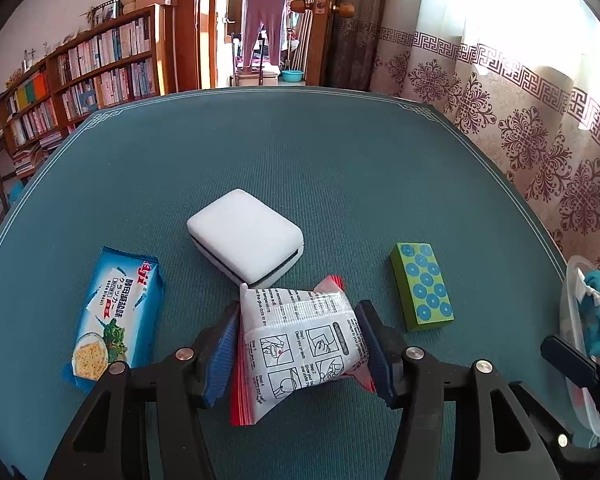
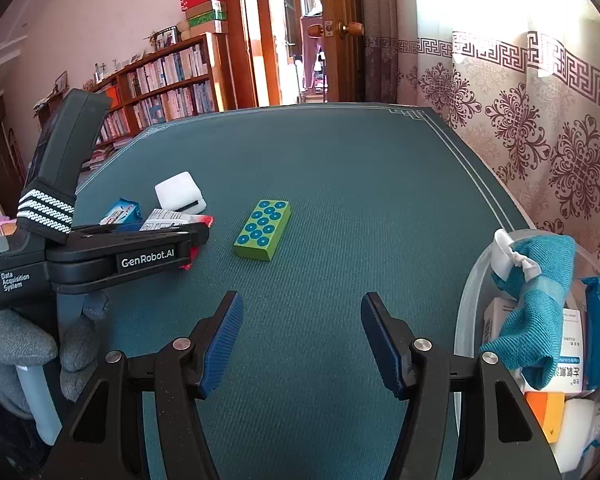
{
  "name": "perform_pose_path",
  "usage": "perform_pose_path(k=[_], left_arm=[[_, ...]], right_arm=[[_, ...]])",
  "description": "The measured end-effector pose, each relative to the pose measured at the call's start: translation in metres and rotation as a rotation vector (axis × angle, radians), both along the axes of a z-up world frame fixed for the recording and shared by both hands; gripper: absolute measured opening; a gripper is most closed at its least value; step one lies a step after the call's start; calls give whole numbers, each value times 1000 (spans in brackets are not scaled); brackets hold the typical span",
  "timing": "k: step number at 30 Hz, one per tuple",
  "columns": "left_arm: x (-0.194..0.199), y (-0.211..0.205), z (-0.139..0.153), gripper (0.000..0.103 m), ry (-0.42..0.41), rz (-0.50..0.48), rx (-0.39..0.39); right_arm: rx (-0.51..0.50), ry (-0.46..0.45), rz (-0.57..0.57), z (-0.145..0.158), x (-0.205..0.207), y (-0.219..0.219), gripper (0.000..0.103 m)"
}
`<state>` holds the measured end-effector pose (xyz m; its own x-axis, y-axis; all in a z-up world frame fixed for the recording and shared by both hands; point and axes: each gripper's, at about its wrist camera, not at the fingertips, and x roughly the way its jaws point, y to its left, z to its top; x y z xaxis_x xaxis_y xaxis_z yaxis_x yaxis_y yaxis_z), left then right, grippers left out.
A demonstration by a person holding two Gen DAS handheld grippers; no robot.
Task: Organize objects
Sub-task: 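Grasp the white snack bag with the left tool while the right tool grasps the green dotted block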
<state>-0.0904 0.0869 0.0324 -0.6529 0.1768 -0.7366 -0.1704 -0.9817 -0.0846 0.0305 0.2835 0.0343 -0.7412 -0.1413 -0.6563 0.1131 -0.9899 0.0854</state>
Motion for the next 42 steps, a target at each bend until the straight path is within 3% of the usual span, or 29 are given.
perform_pose_path(k=[12, 21, 27, 32, 42], left_arm=[[25, -22, 17, 59, 46, -18, 4], [29, -33, 16, 59, 35, -4, 11], [28, -35, 14, 59, 24, 7, 15], [29, -33, 13, 59, 24, -3, 12], [33, -28, 8, 60, 7, -23, 9]], right_arm=[[-107, -114, 7, -14, -59, -12, 63], [-72, -119, 18, -14, -87, -30, 62], [7, -103, 28, -15, -95, -44, 51], [44, -94, 31, -16, -94, -47, 33], [22, -80, 42, -9, -68, -38, 31]])
